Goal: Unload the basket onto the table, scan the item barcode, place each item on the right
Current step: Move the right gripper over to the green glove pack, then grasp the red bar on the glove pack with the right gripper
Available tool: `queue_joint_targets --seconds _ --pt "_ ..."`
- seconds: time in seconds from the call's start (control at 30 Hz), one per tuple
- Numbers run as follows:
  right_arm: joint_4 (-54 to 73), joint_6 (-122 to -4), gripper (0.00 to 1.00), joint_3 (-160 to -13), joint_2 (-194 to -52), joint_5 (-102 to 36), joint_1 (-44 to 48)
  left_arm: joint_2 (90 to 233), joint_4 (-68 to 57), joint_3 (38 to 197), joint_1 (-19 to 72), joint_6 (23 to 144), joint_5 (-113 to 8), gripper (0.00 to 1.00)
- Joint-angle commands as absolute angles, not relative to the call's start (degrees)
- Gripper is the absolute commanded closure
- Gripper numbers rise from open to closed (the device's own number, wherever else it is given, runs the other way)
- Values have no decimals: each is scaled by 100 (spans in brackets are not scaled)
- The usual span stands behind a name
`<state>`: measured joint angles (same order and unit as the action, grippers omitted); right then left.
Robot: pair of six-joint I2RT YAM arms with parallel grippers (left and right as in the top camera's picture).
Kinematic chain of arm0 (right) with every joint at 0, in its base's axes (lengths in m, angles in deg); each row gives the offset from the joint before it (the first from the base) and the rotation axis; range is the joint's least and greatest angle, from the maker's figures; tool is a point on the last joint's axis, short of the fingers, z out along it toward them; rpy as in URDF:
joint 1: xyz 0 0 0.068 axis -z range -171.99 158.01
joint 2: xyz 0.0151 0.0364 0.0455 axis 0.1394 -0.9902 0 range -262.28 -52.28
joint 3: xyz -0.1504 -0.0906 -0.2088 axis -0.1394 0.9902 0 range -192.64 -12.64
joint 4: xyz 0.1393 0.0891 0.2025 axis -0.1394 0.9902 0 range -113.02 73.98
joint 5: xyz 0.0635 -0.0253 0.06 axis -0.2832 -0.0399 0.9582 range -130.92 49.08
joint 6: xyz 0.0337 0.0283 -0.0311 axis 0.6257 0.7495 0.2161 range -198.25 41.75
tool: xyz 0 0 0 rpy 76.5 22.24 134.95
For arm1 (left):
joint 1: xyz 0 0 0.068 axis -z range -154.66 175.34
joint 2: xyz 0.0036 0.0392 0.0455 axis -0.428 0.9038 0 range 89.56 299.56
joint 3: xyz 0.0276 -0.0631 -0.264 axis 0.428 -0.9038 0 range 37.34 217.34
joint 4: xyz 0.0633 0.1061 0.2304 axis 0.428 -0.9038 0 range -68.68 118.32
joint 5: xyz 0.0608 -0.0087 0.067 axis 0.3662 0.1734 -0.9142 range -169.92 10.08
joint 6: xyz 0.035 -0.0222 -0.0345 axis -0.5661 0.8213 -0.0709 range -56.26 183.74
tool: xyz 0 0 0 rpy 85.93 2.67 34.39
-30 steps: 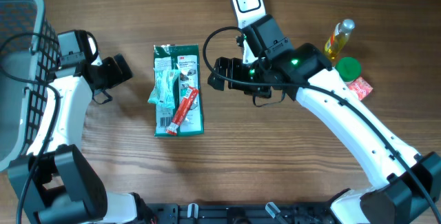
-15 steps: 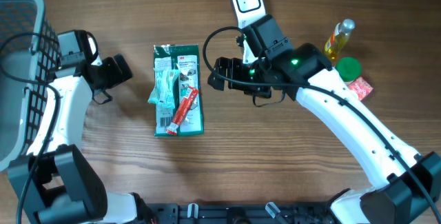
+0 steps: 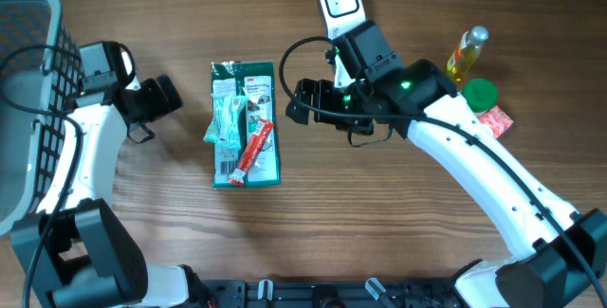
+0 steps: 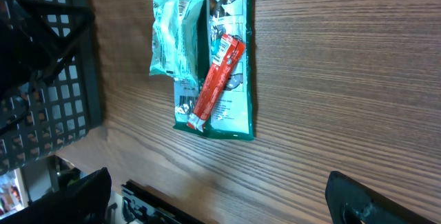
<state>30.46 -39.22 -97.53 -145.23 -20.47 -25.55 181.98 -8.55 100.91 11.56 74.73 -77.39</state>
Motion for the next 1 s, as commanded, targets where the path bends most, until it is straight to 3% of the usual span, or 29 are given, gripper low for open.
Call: queue_joint_targets --seconds 0.0,0.3,0.33,0.37,0.4,0.43,0.57,0.83,0.9,0.97 --pt "3011 -3866 0 -9748 -14571 -2165 -2546 18218 -852 10084 1134 7403 -7693 0" --pt "2388 -3877 0 -9748 -14571 -2309 -2544 18218 -850 10084 1134 7403 -7693 0" --pt "2368 -4001 18 -9748 -14571 -2292 -2548 18218 -852 10084 1134 7403 -7693 0" --pt "2357 -3912 48 -9746 -14597 -2567 -2655 18218 -850 10084 1134 7403 -7693 0" --pt "2338 -3912 70 -9746 -14647 -2783 -2754 18218 -852 10084 1134 7403 -7693 0" --pt "2257 -3927 76 -9746 -14737 -2849 -2878 18218 -850 10084 1134 7403 -7693 0" --pt "1916 -3208 66 -9746 -15449 -2847 -3547 18218 -850 10084 1134 7403 -7693 0" --pt "1201 -1783 74 -9746 -16892 -2672 -4301 18218 -850 10084 1134 7403 -7693 0" --pt "1212 -1177 63 -9746 -16925 -2630 -4378 18218 -850 10084 1134 7403 -7693 0" --pt "1079 -991 63 -9746 -16942 -2652 -4491 18218 -850 10084 1134 7403 -7693 0"
